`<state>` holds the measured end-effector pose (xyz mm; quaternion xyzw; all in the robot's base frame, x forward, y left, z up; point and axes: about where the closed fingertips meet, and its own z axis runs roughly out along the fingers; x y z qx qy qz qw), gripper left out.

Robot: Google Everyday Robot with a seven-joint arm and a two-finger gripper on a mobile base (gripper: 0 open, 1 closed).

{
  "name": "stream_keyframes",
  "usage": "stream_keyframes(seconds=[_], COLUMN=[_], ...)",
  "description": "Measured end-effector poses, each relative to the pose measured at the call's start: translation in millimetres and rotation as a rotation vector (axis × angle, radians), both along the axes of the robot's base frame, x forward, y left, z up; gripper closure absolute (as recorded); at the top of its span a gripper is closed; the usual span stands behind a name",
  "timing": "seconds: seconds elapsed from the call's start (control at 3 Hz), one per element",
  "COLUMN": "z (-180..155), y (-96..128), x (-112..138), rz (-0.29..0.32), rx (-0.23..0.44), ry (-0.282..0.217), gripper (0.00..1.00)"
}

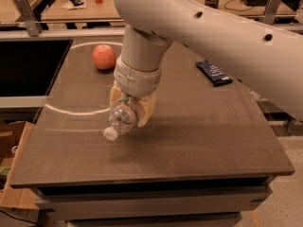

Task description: Knock water bottle over

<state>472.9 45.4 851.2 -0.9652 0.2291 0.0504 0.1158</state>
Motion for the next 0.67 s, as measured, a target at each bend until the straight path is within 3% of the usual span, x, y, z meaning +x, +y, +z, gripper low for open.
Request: stream_keyframes(seconds=[0.33, 0.67], z=[-7.7, -7.7], y=[3.1, 4.4], x=[-2.7, -2.4], rz=[0.013, 0.013], rx=[-0.013, -0.01], ry=[0.016, 0.012], gripper=[1.0, 0.83])
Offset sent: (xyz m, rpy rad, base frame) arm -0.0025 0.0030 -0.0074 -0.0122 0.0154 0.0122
